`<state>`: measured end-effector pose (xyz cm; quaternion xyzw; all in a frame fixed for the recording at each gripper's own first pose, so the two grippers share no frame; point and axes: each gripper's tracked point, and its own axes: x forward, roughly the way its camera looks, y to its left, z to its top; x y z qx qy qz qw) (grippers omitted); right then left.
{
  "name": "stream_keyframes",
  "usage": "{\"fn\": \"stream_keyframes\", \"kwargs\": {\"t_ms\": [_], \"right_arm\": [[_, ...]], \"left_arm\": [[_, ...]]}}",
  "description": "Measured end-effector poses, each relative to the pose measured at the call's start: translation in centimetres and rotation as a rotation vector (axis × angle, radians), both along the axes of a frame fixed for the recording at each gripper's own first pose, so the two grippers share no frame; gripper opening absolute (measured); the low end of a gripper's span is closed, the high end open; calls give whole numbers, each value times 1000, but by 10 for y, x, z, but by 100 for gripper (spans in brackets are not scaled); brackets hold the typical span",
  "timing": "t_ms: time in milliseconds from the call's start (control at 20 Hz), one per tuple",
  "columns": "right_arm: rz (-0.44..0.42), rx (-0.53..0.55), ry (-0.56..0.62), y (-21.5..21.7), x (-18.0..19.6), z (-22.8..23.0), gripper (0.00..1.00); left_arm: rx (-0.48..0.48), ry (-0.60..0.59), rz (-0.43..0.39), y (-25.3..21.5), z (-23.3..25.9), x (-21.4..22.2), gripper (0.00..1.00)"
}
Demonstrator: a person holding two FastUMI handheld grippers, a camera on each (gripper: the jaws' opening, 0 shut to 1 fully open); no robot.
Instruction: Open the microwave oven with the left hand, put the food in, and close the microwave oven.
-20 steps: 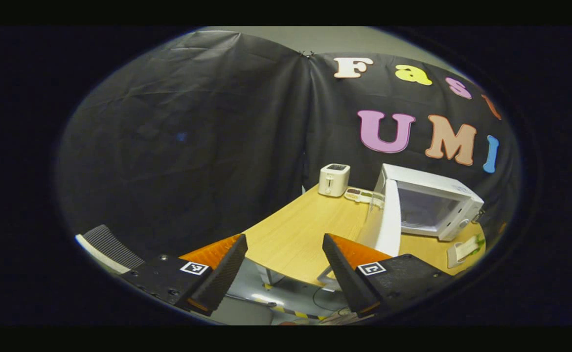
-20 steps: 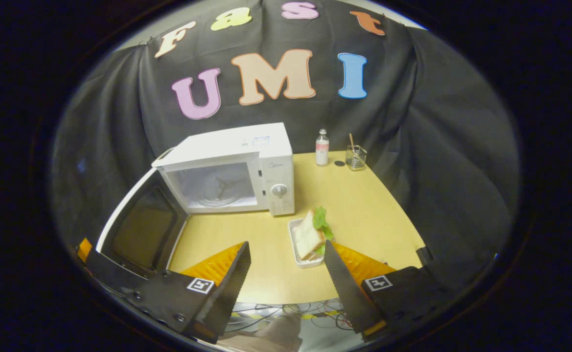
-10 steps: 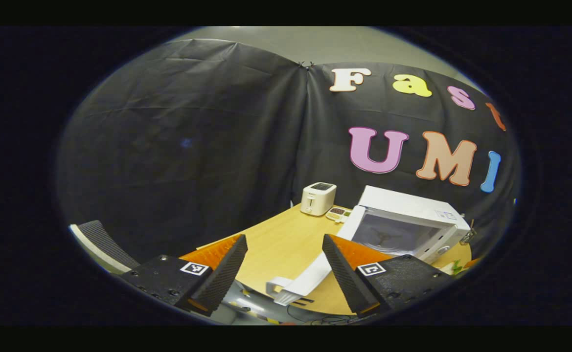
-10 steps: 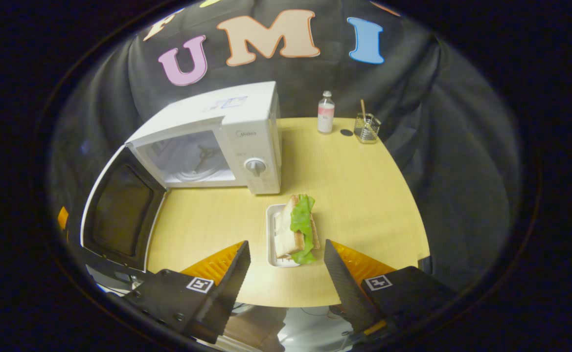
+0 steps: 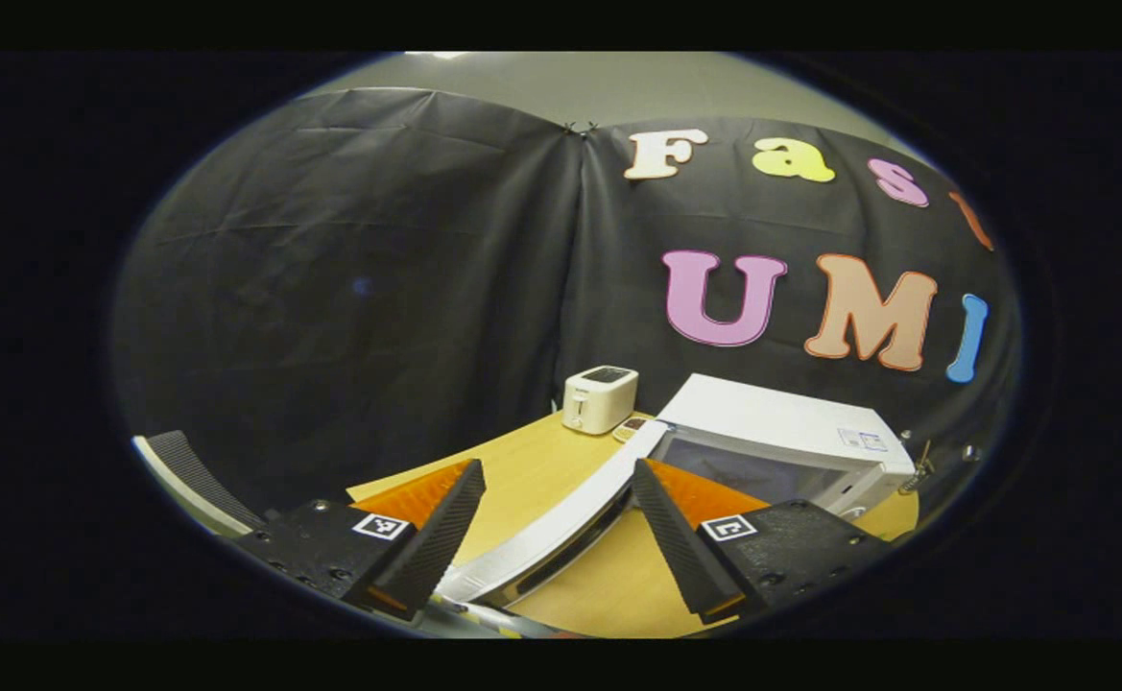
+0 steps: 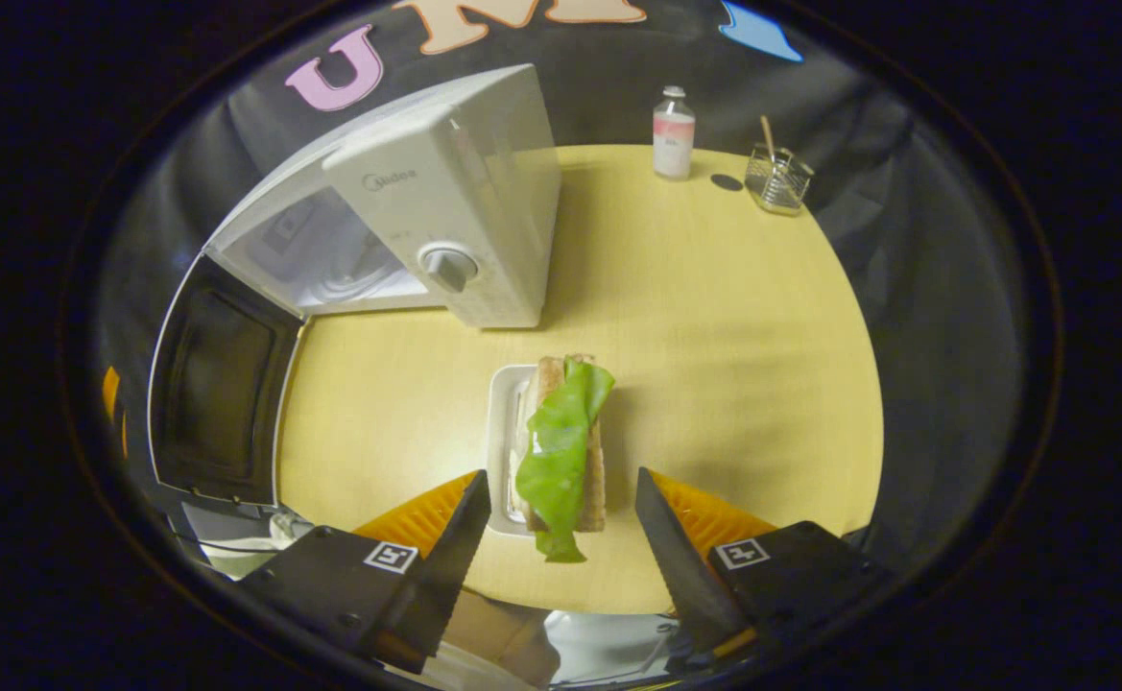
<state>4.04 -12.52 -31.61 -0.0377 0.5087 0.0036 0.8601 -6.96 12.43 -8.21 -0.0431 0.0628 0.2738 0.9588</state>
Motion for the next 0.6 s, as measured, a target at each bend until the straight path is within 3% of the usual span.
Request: {"fn": "stream_keyframes", "kwargs": {"t_ms": [100,150,200,250,350,400,450,500,600], "right_arm": [[-2,32,25,0,4,-7,92],[0,48,37,1,6,-11,94],[-2,62,51,1,6,-13,93],[0,73,67,2,5,-16,84],[5,93,89,5,6,-21,81],[10,96,97,6,5,-24,72],[14,86,97,6,7,-27,71],[19,73,98,4,6,-30,55],[28,73,82,6,7,-27,43]], "left_arm": [[0,4,-9,-11,0,12,90],[3,4,-13,-14,1,18,95],[6,5,-18,-18,1,22,90],[8,7,-22,-21,2,27,95],[8,8,-34,-28,1,35,90],[8,12,-40,-30,1,37,95],[5,15,-46,-33,1,40,90],[-1,20,-56,-37,-2,42,91],[-12,30,-72,-42,-6,45,94]]}}
